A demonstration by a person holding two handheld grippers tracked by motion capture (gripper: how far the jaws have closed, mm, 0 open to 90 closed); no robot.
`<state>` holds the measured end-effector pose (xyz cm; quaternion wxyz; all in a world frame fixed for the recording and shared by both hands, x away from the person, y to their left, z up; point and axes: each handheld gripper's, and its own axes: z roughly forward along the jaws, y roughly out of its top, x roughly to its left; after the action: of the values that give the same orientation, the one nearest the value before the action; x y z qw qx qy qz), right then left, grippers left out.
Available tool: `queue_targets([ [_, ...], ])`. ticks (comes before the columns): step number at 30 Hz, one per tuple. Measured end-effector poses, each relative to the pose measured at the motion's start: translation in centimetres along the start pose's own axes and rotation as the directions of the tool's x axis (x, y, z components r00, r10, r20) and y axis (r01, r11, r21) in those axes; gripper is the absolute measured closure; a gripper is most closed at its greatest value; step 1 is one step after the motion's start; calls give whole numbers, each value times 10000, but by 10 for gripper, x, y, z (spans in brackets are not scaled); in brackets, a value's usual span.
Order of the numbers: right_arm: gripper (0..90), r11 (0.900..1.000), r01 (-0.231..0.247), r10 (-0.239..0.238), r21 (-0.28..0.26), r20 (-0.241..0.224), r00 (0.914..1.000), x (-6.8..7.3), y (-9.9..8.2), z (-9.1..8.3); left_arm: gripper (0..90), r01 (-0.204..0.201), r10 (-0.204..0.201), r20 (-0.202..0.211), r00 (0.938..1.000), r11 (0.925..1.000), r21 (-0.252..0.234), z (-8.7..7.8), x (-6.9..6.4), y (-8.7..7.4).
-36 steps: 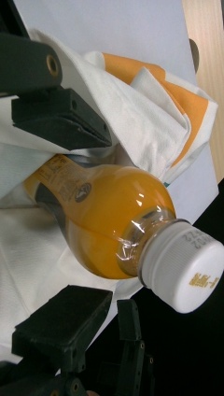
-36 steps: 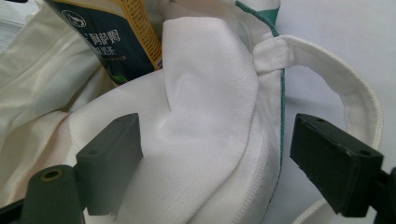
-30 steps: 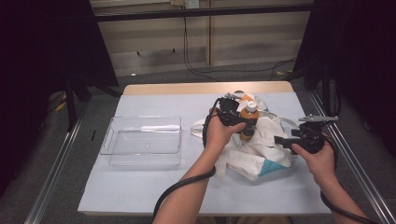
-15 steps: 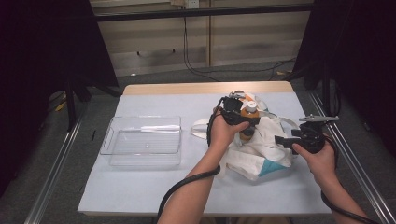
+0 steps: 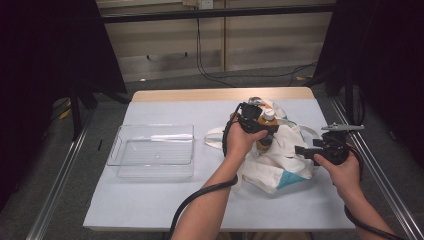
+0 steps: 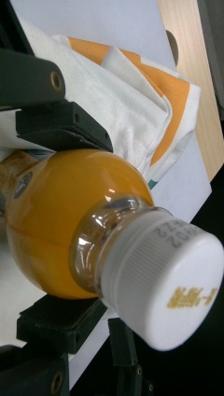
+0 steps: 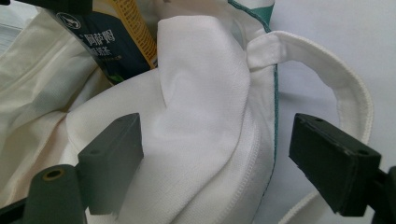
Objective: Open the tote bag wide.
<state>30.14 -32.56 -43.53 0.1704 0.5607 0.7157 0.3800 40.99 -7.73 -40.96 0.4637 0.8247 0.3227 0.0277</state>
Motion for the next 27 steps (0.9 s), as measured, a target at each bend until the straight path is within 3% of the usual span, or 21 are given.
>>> queue_targets([
  [6,172,10000,-19,18,-20,-95,10000,3,1,1,294,-118,120,-38,9999,9987,502,-5,-3,5],
  [11,172,9999,8,-10,-135,-130,9999,4,2,0,296,98,-100,43,9999,9989,450,-12,-4,11],
  [12,172,9999,-29,27,-156,-121,9999,4,2,-1,296,-72,68,80,9999,9985,548,-15,-4,13],
  [19,169,9996,-27,20,-294,-238,9997,6,4,-2,297,-217,211,109,9997,9980,600,-27,-9,26],
  [27,144,9996,94,-102,-271,-288,9995,12,5,0,297,-153,126,430,9990,9980,613,-47,-13,37],
])
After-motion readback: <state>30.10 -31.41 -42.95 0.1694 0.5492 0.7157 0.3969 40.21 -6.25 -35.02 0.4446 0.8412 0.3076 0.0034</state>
